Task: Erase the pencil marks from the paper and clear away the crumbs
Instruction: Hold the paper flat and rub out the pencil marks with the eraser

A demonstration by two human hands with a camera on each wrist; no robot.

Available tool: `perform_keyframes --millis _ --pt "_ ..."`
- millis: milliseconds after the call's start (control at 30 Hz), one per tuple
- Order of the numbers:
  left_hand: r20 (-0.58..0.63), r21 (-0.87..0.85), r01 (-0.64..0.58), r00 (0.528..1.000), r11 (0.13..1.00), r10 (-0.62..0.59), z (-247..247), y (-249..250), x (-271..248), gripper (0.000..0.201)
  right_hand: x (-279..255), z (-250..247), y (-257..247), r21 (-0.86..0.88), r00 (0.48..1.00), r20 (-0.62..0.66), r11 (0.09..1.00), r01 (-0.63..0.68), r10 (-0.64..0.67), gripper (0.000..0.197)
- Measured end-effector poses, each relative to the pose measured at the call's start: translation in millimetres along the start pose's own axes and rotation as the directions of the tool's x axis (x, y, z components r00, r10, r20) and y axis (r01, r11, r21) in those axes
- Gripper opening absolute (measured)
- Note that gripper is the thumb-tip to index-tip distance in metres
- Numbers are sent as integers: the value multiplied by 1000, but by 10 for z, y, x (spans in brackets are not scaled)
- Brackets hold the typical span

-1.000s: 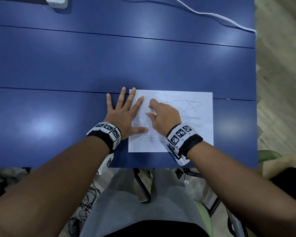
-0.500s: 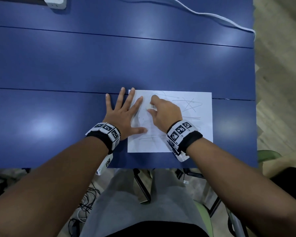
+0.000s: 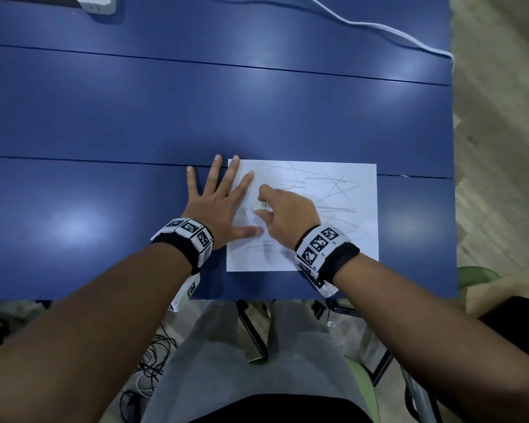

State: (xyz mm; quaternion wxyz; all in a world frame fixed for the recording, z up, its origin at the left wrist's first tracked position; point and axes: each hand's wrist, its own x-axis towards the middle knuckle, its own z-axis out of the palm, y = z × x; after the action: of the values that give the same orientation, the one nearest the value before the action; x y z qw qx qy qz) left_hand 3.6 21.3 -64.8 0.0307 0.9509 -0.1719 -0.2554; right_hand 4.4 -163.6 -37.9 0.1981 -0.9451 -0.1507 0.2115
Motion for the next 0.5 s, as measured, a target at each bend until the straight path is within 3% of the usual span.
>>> perform_keyframes --millis 133,267,400,500 --pt "-8 0 -2 1000 1000 2 13 -4 4 112 42 -38 44 49 991 -105 996 -80 85 19" --pt "-24 -1 -8 1000 1000 8 35 -17 3 113 -2 -15 -19 5 1000 -29 1000 6 -6 20" --pt "-17 -1 -3 1000 1000 3 46 -12 15 113 89 -84 86 20 988 -118 995 -94 96 20" --pt "-29 11 -6 1000 1000 6 55 -20 17 113 56 -1 -24 12 998 -63 1000 2 -1 19"
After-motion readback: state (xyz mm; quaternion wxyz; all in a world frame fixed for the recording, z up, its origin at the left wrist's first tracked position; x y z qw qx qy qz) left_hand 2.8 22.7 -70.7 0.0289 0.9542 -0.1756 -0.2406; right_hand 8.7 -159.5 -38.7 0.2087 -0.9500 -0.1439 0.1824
